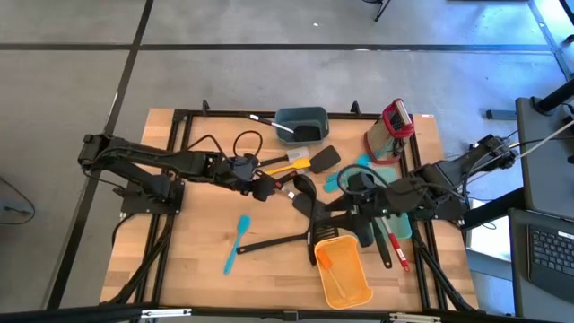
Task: Pick & Place Kitchen Items
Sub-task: Adjust the yellow bin
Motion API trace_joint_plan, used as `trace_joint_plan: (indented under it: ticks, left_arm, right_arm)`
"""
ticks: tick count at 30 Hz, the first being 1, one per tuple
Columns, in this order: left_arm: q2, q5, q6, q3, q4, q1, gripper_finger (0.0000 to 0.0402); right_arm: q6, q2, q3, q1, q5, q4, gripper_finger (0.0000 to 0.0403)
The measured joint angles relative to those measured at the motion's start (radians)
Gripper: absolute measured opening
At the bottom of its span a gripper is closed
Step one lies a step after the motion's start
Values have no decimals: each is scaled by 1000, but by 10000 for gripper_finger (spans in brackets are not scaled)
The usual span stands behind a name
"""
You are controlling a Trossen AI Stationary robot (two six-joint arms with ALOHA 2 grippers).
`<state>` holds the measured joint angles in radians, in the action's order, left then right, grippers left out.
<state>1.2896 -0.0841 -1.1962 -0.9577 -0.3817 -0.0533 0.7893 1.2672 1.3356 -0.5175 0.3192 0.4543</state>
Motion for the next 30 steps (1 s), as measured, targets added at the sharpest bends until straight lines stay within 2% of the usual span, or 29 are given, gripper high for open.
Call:
trace_joint_plan:
  ticks: [4,9,12,15,17,19,21,25,28,30]
  left_arm:
    - [7,-7,-14,-1,3,-13,239]
    - [17,-27,-15,0,2,-17,239]
    - [30,-28,-11,-2,21,-3,239]
    - [39,-19,2,0,23,17,239]
    - [43,-7,13,0,17,31,239]
    - [43,1,25,0,23,44,239]
    - [43,4,37,0,21,58,239]
    - [45,5,60,0,21,80,239]
    - [45,6,75,0,20,92,239]
    - [45,6,86,0,19,102,239]
  right_arm:
    - [63,-51,-103,-25,82,-81,216]
    - [72,-145,-273,-26,126,-258,210]
    - [127,-198,-393,-21,130,-303,202]
    - [249,-251,-533,-13,107,-325,195]
    - [320,-280,-642,-13,83,-413,190]
    - [370,-305,-762,-15,61,-601,186]
    - [385,-317,-876,-17,58,-881,181]
    - [291,-318,-1040,-11,60,-1422,172]
    - [240,-319,-1105,11,63,-1651,169]
    - [226,-319,-1118,24,65,-1703,168]
